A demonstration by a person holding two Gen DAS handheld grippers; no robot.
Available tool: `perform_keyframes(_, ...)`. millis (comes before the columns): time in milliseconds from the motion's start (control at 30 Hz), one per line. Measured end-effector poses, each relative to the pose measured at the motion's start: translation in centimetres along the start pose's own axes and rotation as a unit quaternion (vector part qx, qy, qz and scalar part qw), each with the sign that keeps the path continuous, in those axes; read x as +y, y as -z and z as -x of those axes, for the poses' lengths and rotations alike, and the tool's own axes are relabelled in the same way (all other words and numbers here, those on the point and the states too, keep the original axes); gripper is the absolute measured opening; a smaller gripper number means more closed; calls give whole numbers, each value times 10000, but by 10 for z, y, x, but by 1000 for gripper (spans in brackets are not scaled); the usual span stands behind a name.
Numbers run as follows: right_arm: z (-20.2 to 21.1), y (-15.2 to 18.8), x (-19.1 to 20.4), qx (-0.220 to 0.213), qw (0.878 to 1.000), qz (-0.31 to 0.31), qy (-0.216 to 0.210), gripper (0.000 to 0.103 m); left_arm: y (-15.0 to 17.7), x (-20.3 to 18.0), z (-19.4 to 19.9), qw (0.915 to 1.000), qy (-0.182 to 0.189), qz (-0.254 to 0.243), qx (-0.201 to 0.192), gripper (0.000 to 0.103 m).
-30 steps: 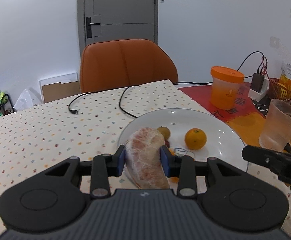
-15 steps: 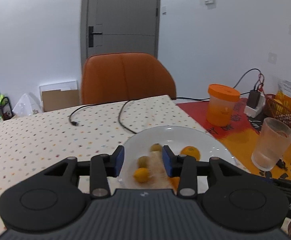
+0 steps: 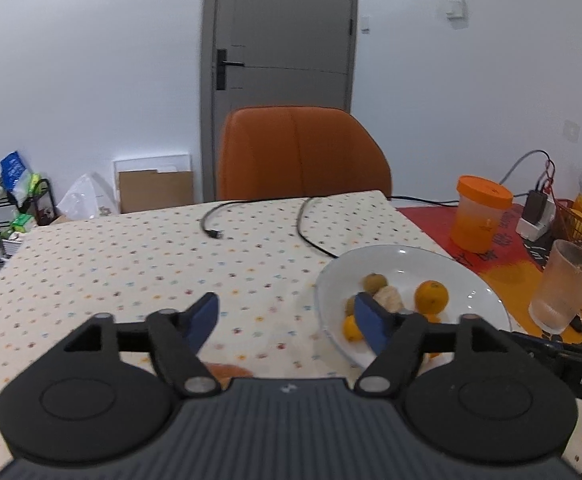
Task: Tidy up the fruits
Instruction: 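Carry the pomelo piece and tangerine into the white bowl and open both tools, then withdraw both tools from the bowl toward the red apple and bread roll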
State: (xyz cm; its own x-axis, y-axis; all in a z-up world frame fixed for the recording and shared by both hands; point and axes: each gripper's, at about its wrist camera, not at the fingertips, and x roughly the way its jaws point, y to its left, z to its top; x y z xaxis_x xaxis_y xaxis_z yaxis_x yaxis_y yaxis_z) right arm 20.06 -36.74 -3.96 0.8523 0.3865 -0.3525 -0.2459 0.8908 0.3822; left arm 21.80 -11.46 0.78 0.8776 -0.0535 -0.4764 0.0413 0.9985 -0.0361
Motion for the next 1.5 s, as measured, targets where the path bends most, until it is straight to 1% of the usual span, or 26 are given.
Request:
perform_keyframes(33,1,0,3,-5,10000,25,-8,40,0,4,3,10000,-45,5,-25,81)
perform_keyframes(100,2,1,9,-9,10000,65,-35,44,0,12,9,9999,-113,24,-52,81)
perform_keyframes(233,4,3,21,-32,9998,167,-120,59,3,27,20,9997,-192,132,-65,83)
perform_keyframes(267,4,4,23,-31,9997,196,-148,61,4,30,23,9996,-220,156,-61,83)
perform_keyframes(333,4,5,29,-8,9995,254,-196,68,7,36,26,9995,-266,194,-33,85)
perform_keyframes(400,3,7,34,-5,9993,289,-222,72,10,40,29,9993,-317,213,16,88)
perform_keyframes(433,3,7,37,0,9992,313,-235,77,12,42,30,9992,-338,221,33,89)
perform_keyframes(467,2,7,38,3,9992,330,-246,80,14,44,31,9991,-363,231,51,90)
perform_keyframes(533,3,8,42,-18,9989,375,-286,89,17,47,34,9988,-419,242,77,91)
perform_keyframes(600,4,9,46,-43,9987,411,-314,94,21,50,36,9985,-463,254,113,91)
perform_keyframes(900,4,16,57,97,9980,490,-380,103,36,62,41,9980,-474,327,247,92)
perform_keyframes(1067,2,20,60,201,9978,474,-414,103,44,67,41,9979,-473,330,308,92)
perform_keyframes(1267,-1,25,63,303,9973,520,-411,103,51,70,38,9980,-311,396,379,91)
perform_keyframes(1433,-5,28,64,380,9968,544,-439,103,59,69,31,9979,-256,391,448,88)
perform_keyframes(1467,-6,28,64,397,9967,549,-444,103,60,69,30,9978,-240,399,462,87)
perform_keyframes(1500,-7,29,64,402,9967,558,-437,103,62,68,28,9978,-234,392,485,83)
